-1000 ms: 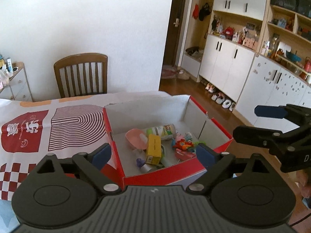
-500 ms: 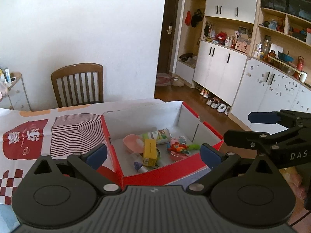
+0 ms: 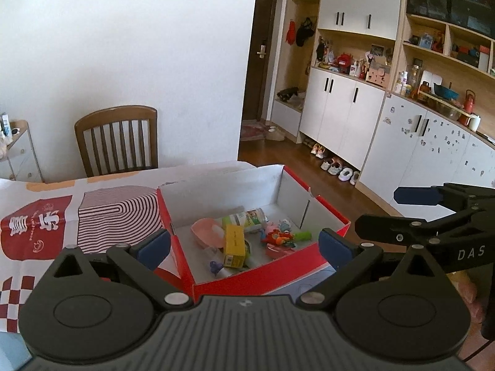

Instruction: Organize rigid objects

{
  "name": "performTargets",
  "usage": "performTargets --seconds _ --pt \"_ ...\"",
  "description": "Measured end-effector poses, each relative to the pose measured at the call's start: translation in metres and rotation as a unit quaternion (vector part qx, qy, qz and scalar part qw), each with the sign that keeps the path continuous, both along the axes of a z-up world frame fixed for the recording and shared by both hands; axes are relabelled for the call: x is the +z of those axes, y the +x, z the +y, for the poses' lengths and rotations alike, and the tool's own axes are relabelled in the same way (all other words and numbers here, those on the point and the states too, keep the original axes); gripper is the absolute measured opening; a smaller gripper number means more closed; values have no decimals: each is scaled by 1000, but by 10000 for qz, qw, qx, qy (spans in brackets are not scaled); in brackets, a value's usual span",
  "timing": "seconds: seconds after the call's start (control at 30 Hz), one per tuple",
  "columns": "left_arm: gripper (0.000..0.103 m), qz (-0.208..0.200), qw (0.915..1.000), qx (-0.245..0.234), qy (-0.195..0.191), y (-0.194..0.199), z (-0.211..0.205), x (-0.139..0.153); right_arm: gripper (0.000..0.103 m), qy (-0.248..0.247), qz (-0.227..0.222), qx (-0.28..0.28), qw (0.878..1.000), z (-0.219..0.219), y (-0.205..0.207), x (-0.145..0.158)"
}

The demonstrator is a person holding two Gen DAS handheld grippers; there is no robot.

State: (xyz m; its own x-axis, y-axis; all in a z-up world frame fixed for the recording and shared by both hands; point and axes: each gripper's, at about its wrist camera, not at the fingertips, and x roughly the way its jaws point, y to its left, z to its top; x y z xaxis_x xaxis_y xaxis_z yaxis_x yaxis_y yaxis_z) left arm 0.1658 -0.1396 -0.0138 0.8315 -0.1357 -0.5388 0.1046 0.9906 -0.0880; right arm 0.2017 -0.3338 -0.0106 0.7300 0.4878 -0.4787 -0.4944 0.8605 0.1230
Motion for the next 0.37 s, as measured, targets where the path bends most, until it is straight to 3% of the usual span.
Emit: performTargets --seconds 0.37 --pt "102 -31 10000 -25 4 -1 7 1 103 24 -15 -237 9997 4 -8 0"
